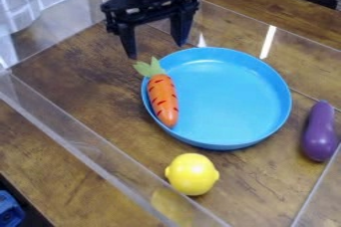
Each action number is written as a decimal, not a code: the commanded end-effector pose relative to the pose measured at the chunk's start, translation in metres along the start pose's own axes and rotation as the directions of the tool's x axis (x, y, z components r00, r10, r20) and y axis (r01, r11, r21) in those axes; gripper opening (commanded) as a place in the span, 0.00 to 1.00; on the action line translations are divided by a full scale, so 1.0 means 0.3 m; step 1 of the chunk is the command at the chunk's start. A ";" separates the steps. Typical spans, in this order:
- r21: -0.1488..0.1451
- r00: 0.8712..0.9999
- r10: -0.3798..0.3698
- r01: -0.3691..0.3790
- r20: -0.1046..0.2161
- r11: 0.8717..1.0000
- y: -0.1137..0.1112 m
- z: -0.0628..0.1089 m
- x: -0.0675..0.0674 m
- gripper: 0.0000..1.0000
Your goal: Put the carrot on the blue tray
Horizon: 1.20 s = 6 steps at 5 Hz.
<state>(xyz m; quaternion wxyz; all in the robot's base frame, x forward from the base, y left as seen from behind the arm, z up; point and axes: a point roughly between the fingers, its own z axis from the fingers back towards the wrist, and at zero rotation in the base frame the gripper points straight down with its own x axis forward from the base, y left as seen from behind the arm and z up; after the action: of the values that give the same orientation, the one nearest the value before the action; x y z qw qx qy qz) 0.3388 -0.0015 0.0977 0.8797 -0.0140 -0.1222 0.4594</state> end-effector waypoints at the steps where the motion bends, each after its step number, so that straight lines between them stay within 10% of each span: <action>1: -0.047 0.997 0.057 -0.054 0.053 0.997 -0.053 0.021 0.050 1.00; 6: -0.069 0.998 0.042 -0.039 0.045 0.997 -0.081 0.012 0.105 1.00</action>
<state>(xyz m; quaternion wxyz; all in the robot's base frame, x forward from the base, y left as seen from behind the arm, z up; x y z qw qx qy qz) 0.3686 0.0026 0.0892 0.8750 -0.0239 -0.1277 0.4665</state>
